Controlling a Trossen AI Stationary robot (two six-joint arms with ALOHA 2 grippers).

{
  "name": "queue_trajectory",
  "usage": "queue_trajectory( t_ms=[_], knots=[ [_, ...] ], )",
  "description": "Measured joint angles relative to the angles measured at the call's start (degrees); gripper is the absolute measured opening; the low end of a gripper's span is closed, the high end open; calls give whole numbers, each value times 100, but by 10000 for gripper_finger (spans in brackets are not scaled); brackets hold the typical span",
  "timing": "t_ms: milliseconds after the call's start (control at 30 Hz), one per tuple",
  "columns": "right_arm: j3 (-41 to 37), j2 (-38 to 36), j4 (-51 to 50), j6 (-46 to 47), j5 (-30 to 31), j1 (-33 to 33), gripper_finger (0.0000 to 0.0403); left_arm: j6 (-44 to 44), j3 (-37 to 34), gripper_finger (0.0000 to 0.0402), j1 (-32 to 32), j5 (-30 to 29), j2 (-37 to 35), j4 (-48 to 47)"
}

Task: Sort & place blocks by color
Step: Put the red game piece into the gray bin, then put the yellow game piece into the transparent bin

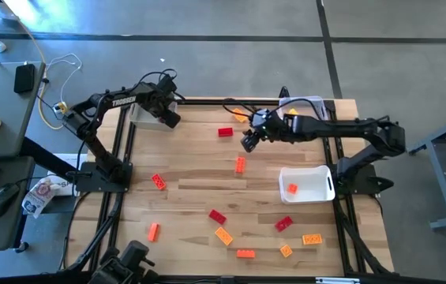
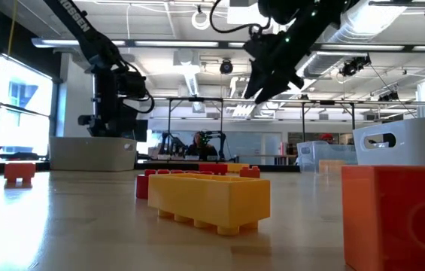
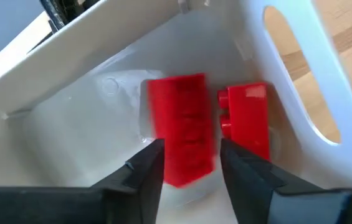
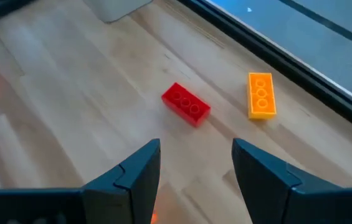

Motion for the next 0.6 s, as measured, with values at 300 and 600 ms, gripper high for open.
queue_trajectory(
  t_ms=[300,600],
  knots=[
    [1,655,881,-585,-2,-272,185,-50,551,188,-16,41,-4,-708],
    [1,958,1502,-747,-19,-622,193,143,1163,190,-130,136,-33,-1390]
  ],
)
